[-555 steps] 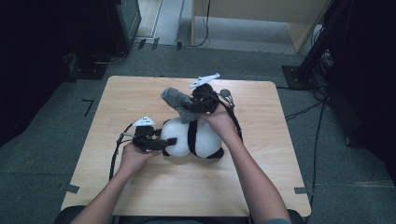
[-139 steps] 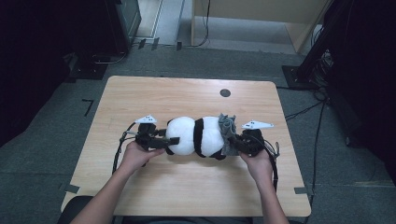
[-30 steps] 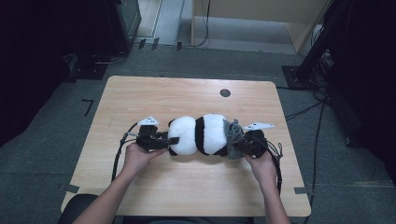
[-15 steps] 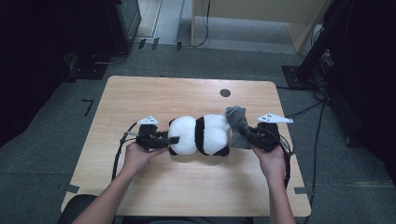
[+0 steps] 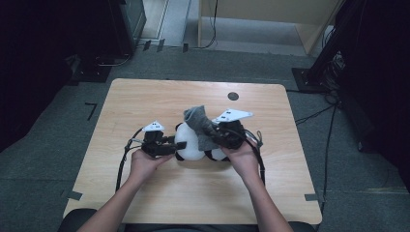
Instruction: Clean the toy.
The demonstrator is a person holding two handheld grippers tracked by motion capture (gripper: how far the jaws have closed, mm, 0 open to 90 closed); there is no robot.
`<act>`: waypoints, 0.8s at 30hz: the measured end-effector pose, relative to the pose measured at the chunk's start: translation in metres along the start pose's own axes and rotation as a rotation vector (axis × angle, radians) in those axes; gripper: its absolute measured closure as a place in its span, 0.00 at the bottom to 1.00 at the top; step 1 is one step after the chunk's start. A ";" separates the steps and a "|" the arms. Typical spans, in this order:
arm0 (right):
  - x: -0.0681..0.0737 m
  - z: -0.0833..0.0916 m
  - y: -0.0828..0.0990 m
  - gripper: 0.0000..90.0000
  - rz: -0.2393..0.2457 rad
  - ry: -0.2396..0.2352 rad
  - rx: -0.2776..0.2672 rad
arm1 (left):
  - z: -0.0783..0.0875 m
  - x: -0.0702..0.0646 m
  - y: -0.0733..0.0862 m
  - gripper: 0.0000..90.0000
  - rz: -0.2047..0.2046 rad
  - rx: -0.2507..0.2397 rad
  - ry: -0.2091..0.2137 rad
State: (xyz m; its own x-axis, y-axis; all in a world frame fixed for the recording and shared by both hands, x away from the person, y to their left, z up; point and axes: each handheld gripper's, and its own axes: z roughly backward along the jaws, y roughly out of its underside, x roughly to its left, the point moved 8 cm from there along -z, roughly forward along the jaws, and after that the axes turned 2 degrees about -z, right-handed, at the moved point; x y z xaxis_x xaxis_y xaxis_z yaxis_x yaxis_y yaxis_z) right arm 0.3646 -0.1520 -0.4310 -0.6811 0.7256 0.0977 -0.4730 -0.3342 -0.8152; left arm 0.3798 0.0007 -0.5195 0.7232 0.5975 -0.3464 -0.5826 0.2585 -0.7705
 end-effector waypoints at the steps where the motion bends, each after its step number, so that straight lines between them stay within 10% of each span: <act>1: 0.004 -0.007 0.002 0.88 0.006 -0.011 0.011 | 0.000 0.000 0.000 0.55 0.000 -0.002 -0.002; 9: 0.028 -0.051 0.025 0.88 0.069 -0.052 0.094 | 0.001 0.000 0.006 0.55 -0.004 0.020 -0.017; 24: 0.022 -0.039 0.039 0.88 0.119 -0.009 0.127 | -0.002 0.006 0.006 0.57 -0.023 0.051 0.003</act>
State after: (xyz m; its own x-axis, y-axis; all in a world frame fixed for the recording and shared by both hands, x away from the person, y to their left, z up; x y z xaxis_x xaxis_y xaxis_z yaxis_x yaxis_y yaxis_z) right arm 0.3530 -0.1256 -0.4829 -0.7414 0.6710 0.0101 -0.4550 -0.4917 -0.7425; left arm 0.3814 0.0042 -0.5271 0.7375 0.5887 -0.3309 -0.5843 0.3105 -0.7498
